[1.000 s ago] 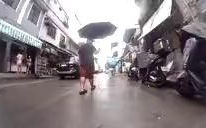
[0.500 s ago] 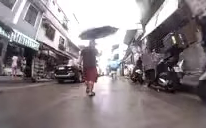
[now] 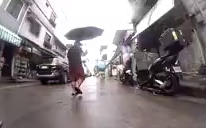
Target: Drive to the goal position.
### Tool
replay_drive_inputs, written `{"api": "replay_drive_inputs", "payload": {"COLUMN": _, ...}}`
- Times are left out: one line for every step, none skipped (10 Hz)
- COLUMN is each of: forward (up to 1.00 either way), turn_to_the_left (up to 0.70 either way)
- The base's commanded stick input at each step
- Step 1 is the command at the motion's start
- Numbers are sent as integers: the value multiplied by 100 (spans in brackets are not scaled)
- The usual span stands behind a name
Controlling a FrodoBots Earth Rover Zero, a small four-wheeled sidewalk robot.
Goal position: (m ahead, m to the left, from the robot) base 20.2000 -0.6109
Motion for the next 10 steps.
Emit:
{"api": "replay_drive_inputs", "payload": {"forward": 99, "turn_to_the_left": 0}}
{"api": "replay_drive_inputs", "payload": {"forward": 99, "turn_to_the_left": 0}}
{"api": "replay_drive_inputs", "payload": {"forward": 99, "turn_to_the_left": 0}}
{"api": "replay_drive_inputs", "payload": {"forward": 99, "turn_to_the_left": 0}}
{"api": "replay_drive_inputs", "payload": {"forward": 99, "turn_to_the_left": 0}}
{"api": "replay_drive_inputs", "payload": {"forward": 99, "turn_to_the_left": 0}}
{"api": "replay_drive_inputs", "payload": {"forward": 99, "turn_to_the_left": 0}}
{"api": "replay_drive_inputs", "payload": {"forward": 99, "turn_to_the_left": 0}}
{"api": "replay_drive_inputs", "payload": {"forward": 99, "turn_to_the_left": 15}}
{"api": "replay_drive_inputs", "payload": {"forward": 99, "turn_to_the_left": 31}}
